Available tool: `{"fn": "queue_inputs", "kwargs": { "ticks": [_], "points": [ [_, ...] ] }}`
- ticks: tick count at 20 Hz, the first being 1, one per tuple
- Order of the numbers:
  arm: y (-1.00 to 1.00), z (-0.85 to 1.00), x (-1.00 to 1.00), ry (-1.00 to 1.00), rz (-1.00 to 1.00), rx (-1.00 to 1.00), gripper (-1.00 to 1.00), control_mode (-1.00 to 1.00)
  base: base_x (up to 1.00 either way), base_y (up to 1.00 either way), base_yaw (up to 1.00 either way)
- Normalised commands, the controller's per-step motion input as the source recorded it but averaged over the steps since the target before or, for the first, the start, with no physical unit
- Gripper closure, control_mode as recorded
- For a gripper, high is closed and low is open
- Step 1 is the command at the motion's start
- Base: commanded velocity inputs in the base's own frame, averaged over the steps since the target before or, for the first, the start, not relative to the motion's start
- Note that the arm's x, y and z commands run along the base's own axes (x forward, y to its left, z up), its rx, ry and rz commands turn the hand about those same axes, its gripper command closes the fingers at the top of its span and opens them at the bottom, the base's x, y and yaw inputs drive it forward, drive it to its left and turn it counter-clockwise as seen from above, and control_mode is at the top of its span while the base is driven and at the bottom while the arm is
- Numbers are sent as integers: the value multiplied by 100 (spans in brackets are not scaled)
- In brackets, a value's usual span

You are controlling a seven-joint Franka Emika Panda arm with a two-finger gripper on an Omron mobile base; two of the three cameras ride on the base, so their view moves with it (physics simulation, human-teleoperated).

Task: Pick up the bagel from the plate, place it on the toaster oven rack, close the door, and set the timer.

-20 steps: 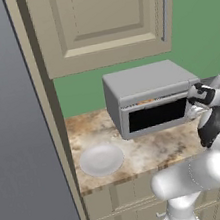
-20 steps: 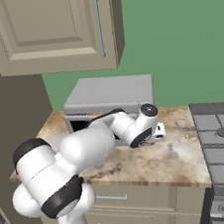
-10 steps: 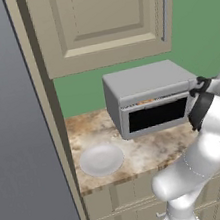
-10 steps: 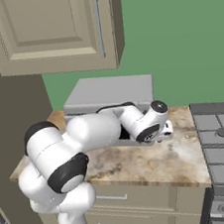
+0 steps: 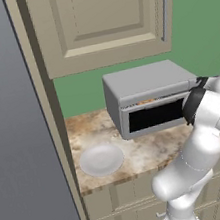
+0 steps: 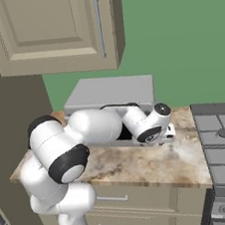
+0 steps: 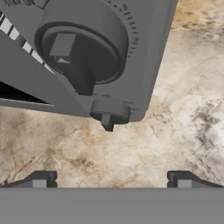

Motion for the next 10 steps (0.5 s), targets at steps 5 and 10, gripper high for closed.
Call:
{"fn": "queue_inputs", "kwargs": {
  "ticks": [5,10],
  "points": [
    [5,0,4,0,0,0,-100,-100,0,0,0],
    [21,0,1,0,0,0,-100,-100,0,0,0]
  ]
}}
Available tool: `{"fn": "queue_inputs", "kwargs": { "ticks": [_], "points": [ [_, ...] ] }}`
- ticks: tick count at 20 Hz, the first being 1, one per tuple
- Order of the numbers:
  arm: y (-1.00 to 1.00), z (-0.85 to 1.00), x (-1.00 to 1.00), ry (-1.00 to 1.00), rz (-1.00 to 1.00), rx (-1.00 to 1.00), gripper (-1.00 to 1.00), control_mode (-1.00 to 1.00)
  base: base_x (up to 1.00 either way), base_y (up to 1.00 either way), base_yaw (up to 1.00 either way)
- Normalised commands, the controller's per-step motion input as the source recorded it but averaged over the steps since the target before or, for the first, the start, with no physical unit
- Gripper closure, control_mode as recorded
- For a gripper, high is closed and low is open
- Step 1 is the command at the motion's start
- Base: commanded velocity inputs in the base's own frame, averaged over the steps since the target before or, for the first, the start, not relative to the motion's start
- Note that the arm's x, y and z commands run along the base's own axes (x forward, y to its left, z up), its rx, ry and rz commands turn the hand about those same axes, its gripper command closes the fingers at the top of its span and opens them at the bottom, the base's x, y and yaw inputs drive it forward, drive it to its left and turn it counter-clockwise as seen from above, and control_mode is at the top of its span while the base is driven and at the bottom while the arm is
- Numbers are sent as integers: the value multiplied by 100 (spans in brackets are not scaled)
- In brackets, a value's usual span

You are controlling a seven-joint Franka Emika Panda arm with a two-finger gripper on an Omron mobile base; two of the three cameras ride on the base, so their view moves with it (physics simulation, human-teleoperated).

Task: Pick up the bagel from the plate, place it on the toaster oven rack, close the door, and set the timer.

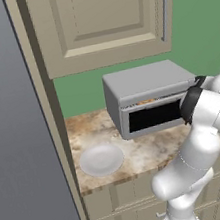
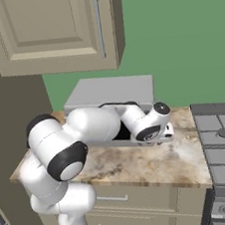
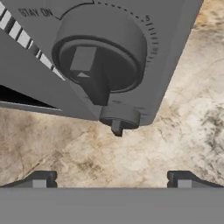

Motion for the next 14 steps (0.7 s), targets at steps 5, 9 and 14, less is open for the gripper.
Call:
{"fn": "queue_inputs", "kwargs": {
  "ticks": [5,9,14],
  "points": [
    [37,0,0,0,-1,0,-100,-100,0,0,0],
    [24,0,12,0,-2,0,-100,-100,0,0,0],
    [3,0,32,0,-5,0,-100,-100,0,0,0]
  ]
}}
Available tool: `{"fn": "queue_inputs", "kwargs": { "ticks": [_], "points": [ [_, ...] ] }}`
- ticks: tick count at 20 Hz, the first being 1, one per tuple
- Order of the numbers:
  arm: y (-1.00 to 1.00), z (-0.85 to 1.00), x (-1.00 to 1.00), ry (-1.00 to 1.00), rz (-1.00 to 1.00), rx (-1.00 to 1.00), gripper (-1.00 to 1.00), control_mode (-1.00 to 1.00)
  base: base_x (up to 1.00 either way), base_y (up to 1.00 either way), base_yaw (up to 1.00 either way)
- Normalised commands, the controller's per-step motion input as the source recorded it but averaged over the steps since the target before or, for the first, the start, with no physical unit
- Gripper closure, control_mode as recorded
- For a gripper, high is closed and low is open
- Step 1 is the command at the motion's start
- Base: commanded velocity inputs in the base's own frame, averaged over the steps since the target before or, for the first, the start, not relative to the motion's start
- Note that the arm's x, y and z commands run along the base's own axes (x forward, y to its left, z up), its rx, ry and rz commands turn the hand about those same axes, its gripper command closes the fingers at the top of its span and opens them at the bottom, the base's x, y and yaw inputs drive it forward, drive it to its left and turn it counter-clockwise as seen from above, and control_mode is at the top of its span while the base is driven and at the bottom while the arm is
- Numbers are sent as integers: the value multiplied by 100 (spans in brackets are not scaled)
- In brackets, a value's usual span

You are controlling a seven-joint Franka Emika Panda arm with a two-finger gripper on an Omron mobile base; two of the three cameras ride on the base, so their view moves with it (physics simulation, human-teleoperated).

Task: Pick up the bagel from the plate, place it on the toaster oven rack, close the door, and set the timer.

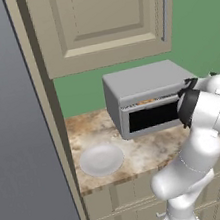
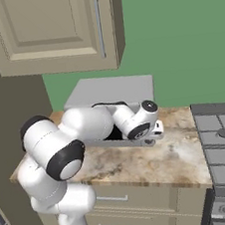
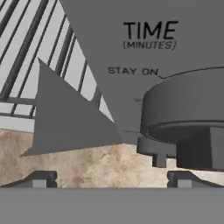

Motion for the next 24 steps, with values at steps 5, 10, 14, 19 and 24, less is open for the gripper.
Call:
{"fn": "queue_inputs", "kwargs": {
  "ticks": [5,10,14,19,24],
  "points": [
    [-7,-3,28,0,-6,0,-100,-100,0,0,0],
    [-28,-13,20,1,-7,0,-100,-100,0,0,0],
    [-25,-14,18,2,-6,0,-100,-100,0,0,0],
    [-2,-8,24,1,-6,0,-100,-100,0,0,0],
    [0,-1,18,1,-9,0,-100,-100,0,0,0]
  ]
}}
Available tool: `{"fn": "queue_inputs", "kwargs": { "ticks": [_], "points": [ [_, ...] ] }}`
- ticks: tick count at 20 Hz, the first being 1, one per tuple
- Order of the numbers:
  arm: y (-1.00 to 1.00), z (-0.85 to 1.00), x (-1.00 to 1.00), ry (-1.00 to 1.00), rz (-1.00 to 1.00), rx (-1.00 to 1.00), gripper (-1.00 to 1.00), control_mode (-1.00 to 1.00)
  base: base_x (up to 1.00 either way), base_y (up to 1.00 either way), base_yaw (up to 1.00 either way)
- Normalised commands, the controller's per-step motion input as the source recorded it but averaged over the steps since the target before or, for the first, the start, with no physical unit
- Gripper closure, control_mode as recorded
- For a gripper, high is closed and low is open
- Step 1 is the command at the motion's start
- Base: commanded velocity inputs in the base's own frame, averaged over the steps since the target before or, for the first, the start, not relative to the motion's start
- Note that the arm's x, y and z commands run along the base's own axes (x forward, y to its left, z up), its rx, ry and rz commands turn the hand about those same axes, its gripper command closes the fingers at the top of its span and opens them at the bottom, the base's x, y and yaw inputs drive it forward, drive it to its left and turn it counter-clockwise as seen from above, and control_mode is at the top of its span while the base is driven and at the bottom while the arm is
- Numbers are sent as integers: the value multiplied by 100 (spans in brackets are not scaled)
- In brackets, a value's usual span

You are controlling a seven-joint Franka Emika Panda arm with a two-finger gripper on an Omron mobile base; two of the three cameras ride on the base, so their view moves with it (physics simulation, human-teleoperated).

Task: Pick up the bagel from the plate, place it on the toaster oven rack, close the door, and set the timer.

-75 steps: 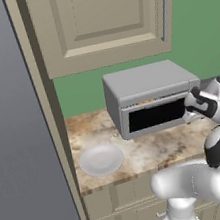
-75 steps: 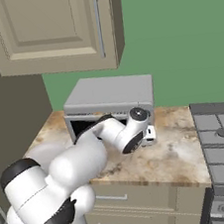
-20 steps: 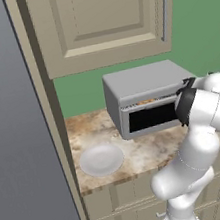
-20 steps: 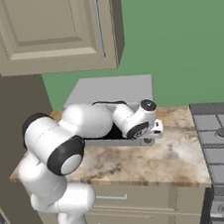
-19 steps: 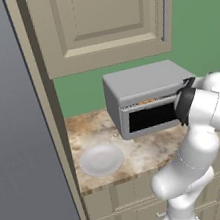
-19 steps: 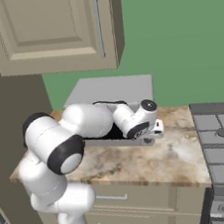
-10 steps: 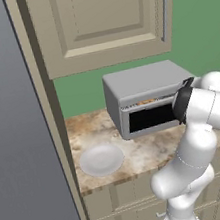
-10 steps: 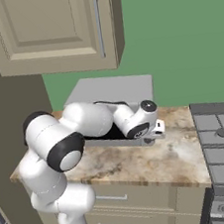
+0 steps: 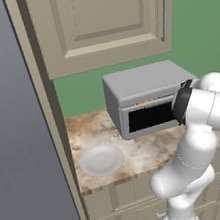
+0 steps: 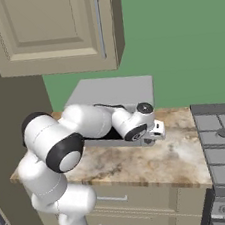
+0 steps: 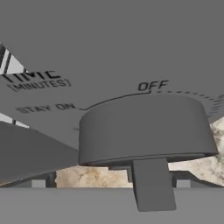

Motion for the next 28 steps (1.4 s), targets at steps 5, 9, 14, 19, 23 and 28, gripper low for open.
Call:
{"fn": "queue_inputs", "kwargs": {
  "ticks": [5,9,14,19,23,28],
  "points": [
    [1,9,30,4,-9,0,-100,-100,0,0,0],
    [0,14,32,6,-10,0,-100,-100,0,0,0],
    [0,14,36,7,-8,0,-100,-100,0,0,0],
    [0,13,21,3,-3,0,-100,-100,0,0,0],
    [0,0,0,0,0,0,-100,-100,0,0,0],
    [0,0,-5,-1,0,0,-100,-100,0,0,0]
  ]
}}
